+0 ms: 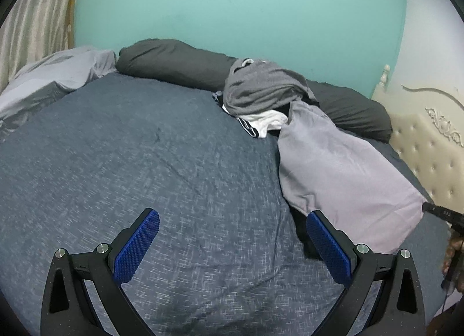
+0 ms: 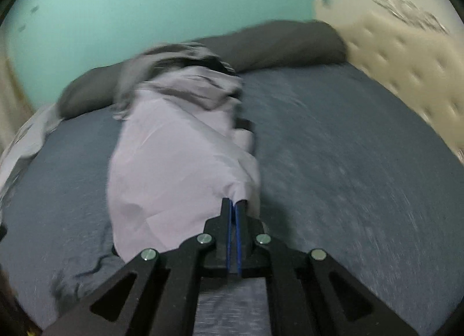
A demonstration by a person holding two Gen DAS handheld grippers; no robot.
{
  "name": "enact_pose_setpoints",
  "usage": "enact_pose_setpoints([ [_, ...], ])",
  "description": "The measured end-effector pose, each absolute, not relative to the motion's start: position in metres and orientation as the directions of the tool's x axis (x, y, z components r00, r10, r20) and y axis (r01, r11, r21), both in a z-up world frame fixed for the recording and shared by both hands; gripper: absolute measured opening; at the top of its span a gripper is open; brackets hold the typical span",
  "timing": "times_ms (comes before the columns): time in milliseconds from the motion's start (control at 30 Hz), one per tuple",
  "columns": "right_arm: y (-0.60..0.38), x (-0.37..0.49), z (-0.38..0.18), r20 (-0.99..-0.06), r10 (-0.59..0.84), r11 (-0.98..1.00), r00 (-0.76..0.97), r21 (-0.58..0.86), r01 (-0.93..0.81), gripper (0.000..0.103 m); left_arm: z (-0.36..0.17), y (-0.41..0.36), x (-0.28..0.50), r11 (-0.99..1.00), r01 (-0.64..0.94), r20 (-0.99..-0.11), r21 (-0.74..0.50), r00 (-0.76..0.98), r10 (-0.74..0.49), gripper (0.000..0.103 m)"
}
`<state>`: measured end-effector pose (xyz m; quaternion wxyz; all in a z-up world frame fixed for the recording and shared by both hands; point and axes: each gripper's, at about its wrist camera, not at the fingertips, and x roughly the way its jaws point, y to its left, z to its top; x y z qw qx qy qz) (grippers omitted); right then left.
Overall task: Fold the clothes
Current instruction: 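Pull the lavender jacket off the pile with the right tool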
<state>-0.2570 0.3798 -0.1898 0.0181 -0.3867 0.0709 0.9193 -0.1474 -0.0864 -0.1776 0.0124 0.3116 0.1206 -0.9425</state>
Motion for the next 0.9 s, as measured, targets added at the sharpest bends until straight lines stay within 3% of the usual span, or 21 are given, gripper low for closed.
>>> enact_pose_setpoints([
  [133, 0.378, -0.25, -0.188, -0.684, 0.071, -0.986, -0.726, 0.063, -0.156, 0.008, -0.199, -0.077, -0.157, -0.97, 0.094, -0.605, -0.226, -0.793, 0.064, 0.103],
  [233, 0.357, -0.24, -0.184, -0.64, 0.049, -0.996, -0.767, 0.022, -0.082, 0.014, -0.216, -0.071, -0.166, -0.97, 0.091, -0.619, -0.227, -0.782, 0.072, 0.103],
  [333, 0.309, -0.244, -0.193, -0.642, -0.059, -0.997, -0.765, 0.002, 0.075, 0.026, -0.233, -0.067, -0.17, -0.971, 0.088, -0.634, -0.222, -0.77, 0.075, 0.103],
  [367, 0.294, -0.249, -0.201, -0.657, -0.1, -0.992, -0.747, 0.01, 0.125, 0.033, -0.238, -0.066, -0.171, -0.972, 0.086, -0.64, -0.219, -0.765, 0.077, 0.103],
  [400, 0.28, -0.253, -0.209, -0.672, -0.141, -0.985, -0.727, 0.019, 0.174, 0.048, -0.243, -0.065, -0.172, -0.973, 0.082, -0.645, -0.216, -0.76, 0.079, 0.103],
  [467, 0.249, -0.263, -0.23, -0.719, -0.215, -0.964, -0.661, 0.046, 0.263, 0.06, -0.25, -0.066, -0.172, -0.975, 0.08, -0.651, -0.209, -0.755, 0.078, 0.103],
  [667, 0.177, -0.29, -0.299, -0.818, -0.155, -0.938, -0.555, -0.054, 0.342, 0.067, -0.263, -0.079, -0.172, -0.969, 0.102, -0.666, -0.223, -0.742, 0.076, 0.103],
  [900, 0.153, -0.327, -0.35, -0.841, -0.023, -0.941, -0.541, -0.165, 0.297, 0.063, -0.27, -0.084, -0.172, -0.973, 0.098, -0.671, -0.211, -0.738, 0.071, 0.103],
])
